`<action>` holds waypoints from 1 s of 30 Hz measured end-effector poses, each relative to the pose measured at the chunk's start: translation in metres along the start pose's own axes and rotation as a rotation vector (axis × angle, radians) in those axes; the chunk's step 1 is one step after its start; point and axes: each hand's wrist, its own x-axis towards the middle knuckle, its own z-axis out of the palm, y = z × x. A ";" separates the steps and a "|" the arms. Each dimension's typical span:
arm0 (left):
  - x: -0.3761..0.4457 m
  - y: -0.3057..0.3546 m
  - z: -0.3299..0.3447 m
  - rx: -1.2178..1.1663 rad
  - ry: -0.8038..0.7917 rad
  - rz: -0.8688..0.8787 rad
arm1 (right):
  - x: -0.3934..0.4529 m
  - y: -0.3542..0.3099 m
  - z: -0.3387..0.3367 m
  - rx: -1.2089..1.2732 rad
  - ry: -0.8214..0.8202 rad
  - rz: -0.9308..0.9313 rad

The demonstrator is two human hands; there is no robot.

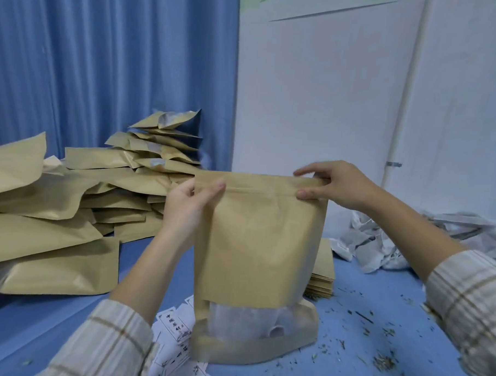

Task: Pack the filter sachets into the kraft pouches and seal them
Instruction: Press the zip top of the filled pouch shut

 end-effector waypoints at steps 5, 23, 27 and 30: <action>-0.008 -0.003 0.018 0.064 -0.040 0.154 | 0.009 -0.040 0.012 -0.112 -0.139 -0.102; -0.010 -0.001 0.026 0.085 0.173 0.183 | 0.023 -0.099 0.039 -0.386 -0.090 -0.207; -0.013 -0.002 0.028 0.137 0.213 0.237 | 0.020 -0.102 0.039 -0.352 -0.117 -0.201; -0.011 0.001 0.026 0.142 0.176 0.227 | 0.019 -0.103 0.038 -0.328 -0.113 -0.194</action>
